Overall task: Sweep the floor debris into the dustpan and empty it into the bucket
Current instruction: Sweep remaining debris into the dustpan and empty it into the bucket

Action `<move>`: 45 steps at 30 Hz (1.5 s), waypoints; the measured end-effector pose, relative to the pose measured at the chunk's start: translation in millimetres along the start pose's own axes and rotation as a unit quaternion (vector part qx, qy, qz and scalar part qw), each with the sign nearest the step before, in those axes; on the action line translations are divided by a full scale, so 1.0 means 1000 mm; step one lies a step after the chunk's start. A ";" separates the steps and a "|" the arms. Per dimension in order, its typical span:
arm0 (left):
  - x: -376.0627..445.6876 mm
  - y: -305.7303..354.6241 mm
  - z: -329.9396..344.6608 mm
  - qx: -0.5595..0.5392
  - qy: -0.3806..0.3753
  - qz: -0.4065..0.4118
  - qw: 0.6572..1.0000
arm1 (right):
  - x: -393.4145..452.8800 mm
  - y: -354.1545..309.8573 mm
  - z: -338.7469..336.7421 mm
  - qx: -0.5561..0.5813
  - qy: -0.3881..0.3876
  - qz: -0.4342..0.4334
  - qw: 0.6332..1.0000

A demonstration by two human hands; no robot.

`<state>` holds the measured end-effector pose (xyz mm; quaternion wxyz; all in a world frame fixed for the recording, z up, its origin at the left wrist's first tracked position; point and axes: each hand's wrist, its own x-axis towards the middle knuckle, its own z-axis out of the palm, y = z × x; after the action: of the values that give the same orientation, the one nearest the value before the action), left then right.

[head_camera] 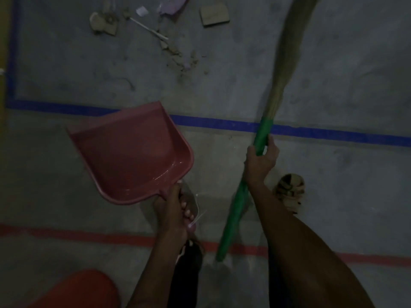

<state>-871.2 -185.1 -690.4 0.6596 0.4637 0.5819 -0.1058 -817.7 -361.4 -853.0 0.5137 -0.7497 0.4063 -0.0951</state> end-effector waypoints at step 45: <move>0.171 0.218 0.047 -0.078 0.011 -0.057 0.995 | 0.086 -0.170 0.239 -0.326 -0.087 0.016 0.941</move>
<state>-640.2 -32.0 -737.0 0.6801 0.3781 0.6213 -0.0920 -540.3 -232.1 -841.0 0.2761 -0.8749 0.3806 0.1163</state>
